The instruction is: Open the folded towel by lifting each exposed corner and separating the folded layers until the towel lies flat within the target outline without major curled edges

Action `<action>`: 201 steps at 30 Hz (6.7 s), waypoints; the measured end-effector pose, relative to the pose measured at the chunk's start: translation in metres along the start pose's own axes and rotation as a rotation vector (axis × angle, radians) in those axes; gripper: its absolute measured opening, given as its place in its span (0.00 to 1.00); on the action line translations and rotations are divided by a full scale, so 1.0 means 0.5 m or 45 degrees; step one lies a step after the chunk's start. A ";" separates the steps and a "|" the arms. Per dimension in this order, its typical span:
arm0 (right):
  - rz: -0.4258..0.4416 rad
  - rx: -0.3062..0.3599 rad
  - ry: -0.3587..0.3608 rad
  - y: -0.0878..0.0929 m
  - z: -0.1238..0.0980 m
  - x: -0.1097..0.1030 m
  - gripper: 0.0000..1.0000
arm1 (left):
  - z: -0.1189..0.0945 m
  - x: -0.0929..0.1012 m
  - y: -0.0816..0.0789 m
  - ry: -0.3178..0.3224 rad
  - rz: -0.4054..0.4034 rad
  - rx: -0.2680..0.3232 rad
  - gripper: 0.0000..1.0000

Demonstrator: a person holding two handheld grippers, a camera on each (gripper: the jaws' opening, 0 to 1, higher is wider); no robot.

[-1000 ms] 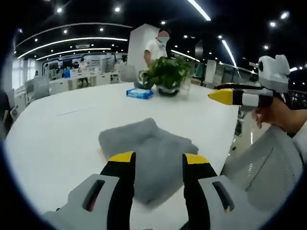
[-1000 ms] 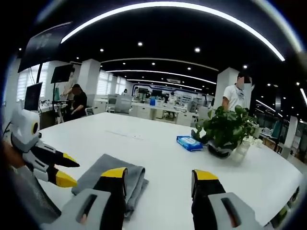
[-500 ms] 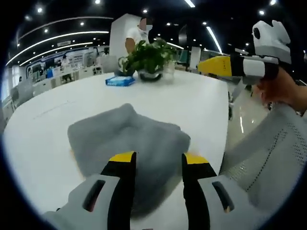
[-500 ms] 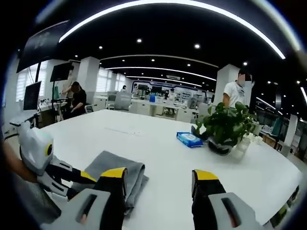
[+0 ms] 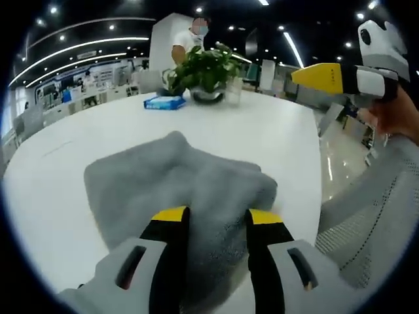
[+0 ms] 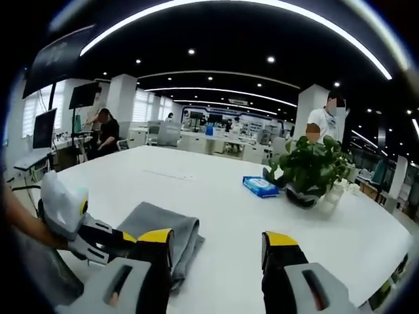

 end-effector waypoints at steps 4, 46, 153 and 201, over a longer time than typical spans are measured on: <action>-0.001 -0.011 0.002 0.004 0.000 0.000 0.53 | 0.011 -0.013 -0.007 -0.005 -0.012 0.018 0.34; -0.004 -0.042 -0.013 0.010 0.004 -0.004 0.52 | 0.088 0.010 -0.054 -0.067 0.026 0.045 0.12; -0.293 -0.611 -0.496 0.172 0.282 -0.251 0.00 | -0.396 -0.244 0.120 -0.387 -1.102 -0.045 0.04; -0.160 -0.401 -0.437 0.056 0.610 -0.204 0.03 | -0.306 -0.159 0.100 -0.282 -1.181 -0.066 0.00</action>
Point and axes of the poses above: the point that each gripper's makers call its tool centre point, and the gripper's own axes: z roughly forward along the fingers, x roughly to its right, y roughly out of its underside, the point moved 2 cm from there along -z, roughly backward along the fingers, and after that the axes turned 1 degree about z, right-handed, at the moved point
